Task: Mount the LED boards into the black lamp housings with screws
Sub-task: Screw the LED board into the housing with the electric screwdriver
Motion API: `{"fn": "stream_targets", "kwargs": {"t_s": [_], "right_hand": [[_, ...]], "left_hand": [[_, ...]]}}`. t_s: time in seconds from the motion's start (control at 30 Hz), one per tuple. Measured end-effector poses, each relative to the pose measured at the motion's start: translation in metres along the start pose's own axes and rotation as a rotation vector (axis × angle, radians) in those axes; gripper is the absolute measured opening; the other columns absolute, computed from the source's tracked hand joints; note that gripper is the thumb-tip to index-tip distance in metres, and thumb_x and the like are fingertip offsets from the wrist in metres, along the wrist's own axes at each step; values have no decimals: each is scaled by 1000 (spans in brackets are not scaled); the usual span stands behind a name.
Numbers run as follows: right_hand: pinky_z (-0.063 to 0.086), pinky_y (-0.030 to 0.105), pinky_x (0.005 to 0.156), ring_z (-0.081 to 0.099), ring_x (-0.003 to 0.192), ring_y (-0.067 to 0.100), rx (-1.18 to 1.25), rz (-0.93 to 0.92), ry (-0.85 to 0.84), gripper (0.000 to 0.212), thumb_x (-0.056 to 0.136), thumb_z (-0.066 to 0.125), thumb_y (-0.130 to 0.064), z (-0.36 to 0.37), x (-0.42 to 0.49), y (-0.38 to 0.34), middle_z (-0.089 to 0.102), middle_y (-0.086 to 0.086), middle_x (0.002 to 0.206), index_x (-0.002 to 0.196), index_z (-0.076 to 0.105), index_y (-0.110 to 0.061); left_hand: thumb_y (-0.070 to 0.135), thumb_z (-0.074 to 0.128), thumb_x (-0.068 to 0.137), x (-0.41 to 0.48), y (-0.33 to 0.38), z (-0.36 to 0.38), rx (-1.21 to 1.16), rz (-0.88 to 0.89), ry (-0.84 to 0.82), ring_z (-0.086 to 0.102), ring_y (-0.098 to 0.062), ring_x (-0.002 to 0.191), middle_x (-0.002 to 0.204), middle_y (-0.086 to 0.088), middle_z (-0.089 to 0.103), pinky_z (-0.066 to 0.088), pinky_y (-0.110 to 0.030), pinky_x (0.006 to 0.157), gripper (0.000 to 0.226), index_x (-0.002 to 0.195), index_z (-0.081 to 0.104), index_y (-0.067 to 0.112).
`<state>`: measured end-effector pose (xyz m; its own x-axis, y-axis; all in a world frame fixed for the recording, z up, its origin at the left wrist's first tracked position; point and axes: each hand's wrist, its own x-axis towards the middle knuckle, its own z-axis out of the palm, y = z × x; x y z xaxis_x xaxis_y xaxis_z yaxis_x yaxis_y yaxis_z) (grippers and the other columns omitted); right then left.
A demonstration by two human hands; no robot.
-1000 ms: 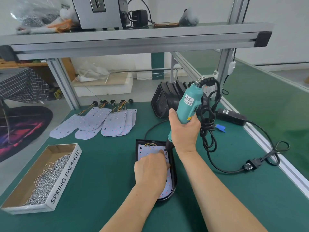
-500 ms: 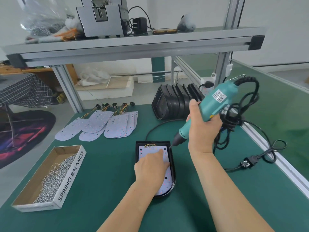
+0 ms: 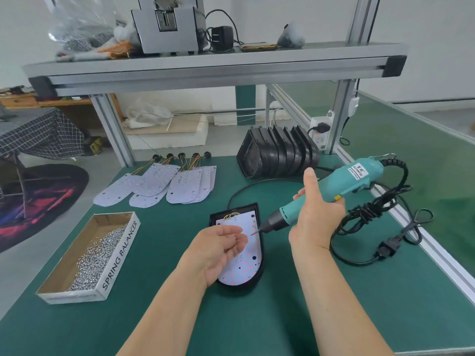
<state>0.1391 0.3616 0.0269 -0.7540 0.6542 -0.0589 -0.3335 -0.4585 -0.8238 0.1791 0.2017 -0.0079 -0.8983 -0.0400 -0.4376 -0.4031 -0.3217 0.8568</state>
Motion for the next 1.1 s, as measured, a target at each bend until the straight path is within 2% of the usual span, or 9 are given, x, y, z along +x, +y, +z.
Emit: {"fn": "stream_targets", "kwargs": {"t_s": [0.1,0.27,0.37,0.47,1.1], "right_hand": [[50,26,56,56,54,15,26,0,-9,24,83,79,-23,-1,-7,-4,60,-1,62,86,55,-23],[48,23,53,55,52,13,61,-44,7,21,85,76,-19,0,-20,-12,58,-5,57,85,54,-20],[49,22,53,55,51,12,70,-69,8,21,86,75,-18,1,-26,-16,58,-6,57,85,55,-20],[49,22,53,55,52,13,75,-81,-4,20,87,75,-17,1,-30,-18,58,-4,58,84,55,-20],[50,24,56,55,54,14,91,-98,-20,19,88,74,-16,1,-32,-20,58,-4,59,84,56,-20]], "left_hand": [[-13,49,98,-2,-4,-4,-142,-10,-9,72,-16,60,77,-20,70,58,-17,57,14,94,62,-12],[0,65,93,-5,-9,-4,-348,-124,27,64,-10,48,66,-12,67,49,-12,42,10,86,65,-7],[8,78,74,-10,-11,-2,-439,-220,-15,57,-7,44,65,-8,62,44,-11,36,17,82,67,-2],[7,78,64,-12,-12,0,-535,-253,-59,57,-8,45,67,-10,62,44,-12,36,25,84,67,-4],[4,77,65,-20,-12,6,-512,-247,-88,59,-10,47,69,-13,64,46,-12,37,28,89,65,-3]]}}
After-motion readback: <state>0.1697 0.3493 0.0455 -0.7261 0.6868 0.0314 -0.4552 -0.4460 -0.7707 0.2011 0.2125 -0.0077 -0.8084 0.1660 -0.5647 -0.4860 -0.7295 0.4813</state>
